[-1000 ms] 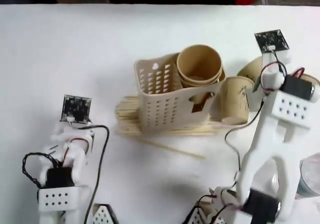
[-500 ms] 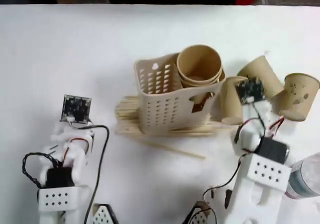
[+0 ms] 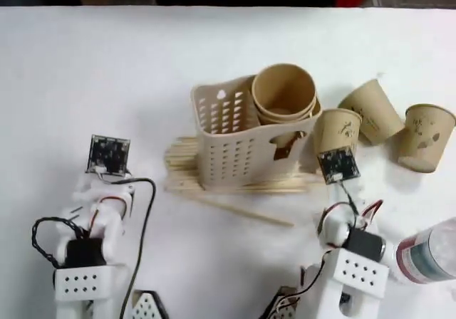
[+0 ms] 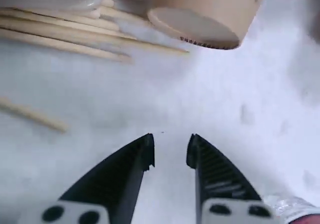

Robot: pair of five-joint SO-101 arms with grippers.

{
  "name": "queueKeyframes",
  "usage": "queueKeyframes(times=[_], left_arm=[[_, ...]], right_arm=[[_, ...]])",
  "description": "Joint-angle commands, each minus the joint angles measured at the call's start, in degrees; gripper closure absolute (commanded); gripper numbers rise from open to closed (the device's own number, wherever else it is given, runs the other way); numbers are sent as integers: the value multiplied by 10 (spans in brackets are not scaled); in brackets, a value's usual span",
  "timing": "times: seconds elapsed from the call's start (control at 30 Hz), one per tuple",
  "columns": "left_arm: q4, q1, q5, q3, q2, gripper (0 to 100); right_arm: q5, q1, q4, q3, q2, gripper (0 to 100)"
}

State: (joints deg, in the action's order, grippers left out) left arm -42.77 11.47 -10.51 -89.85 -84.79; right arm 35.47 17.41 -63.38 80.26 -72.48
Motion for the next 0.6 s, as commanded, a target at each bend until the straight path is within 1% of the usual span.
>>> queueKeyframes(times=[0.0,0.13,0.27,0.37,0.47,0.57], left_arm=[[10,7,3,18,-7,961],[-22,7,3,74,-7,961],[-87,3,3,185,-6,961],[-112,3,3,269,-3,961],[-134,3,3,345,-2,961],[-144,3,4,386,29,961]], right_arm=[[7,3,10,22,-44,935],[6,3,12,66,-103,963],[6,3,8,120,-186,964],[6,3,7,164,-254,964],[6,3,-43,164,-307,961],[4,-14,-60,165,-306,961]])
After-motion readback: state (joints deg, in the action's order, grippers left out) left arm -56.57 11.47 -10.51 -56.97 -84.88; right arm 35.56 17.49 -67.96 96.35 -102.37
